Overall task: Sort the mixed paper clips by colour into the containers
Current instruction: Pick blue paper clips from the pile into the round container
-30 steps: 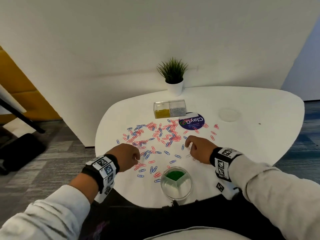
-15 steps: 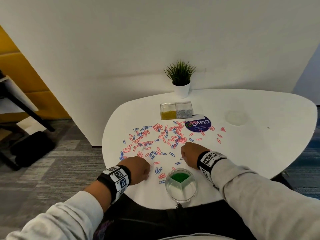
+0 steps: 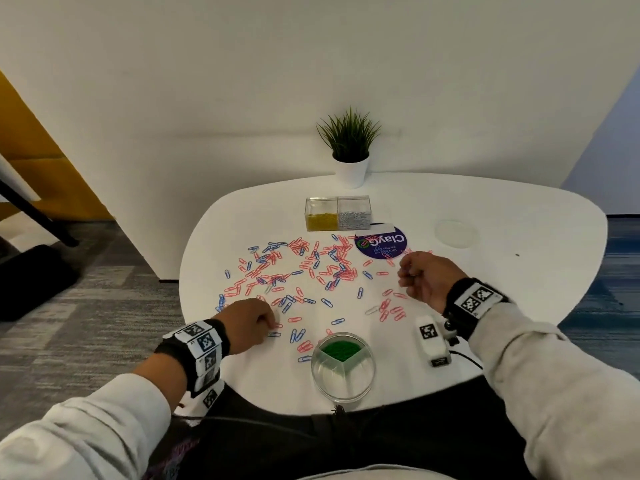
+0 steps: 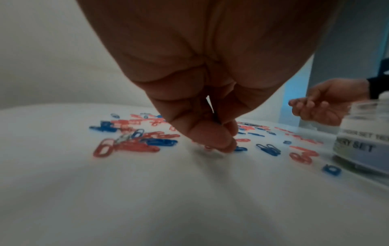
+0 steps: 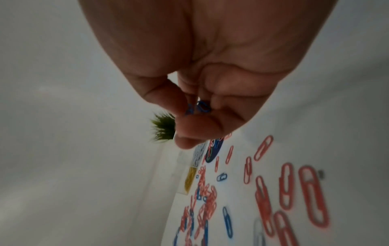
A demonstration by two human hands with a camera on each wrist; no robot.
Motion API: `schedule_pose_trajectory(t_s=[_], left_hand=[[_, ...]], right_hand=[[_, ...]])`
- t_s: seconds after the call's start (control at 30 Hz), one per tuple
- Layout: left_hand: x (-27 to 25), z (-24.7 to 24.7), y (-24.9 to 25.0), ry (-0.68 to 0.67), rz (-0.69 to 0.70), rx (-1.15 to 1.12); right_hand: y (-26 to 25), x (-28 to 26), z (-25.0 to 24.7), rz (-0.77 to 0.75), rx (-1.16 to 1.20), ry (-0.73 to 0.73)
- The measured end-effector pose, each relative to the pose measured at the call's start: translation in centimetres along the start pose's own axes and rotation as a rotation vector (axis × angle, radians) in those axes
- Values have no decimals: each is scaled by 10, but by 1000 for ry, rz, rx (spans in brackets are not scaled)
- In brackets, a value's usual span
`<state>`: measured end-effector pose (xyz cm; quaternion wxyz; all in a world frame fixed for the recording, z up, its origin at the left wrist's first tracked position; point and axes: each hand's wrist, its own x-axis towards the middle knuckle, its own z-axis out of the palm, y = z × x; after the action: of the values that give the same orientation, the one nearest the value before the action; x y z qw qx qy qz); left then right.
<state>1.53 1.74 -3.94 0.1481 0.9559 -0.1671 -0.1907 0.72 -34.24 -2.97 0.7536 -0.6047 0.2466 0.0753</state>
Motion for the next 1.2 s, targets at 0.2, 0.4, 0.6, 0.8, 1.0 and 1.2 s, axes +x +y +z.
schedule_pose_trajectory(t_s=[0.2,0.4,0.6,0.8,1.0,1.2], left_hand=[[5,-4,-6,-24,9,25],[3,-5,-1,-70,69,326],[6,-2,-1,-65,118,332],[5,-4,-6,-56,133,288],[10,-21,-11,34,47,15],[20,-10,-22,126,-90,-464]], right_hand=[[11,0,32,-413,-1499,-251],[26,4,47,-574,-1895,-351],[-10,29,70,-503,-1631,-333],[-98,90,92,-651,-1517,48],[-115,126,76,-596,-1391,147],[-78,110,28,-480,-1370,128]])
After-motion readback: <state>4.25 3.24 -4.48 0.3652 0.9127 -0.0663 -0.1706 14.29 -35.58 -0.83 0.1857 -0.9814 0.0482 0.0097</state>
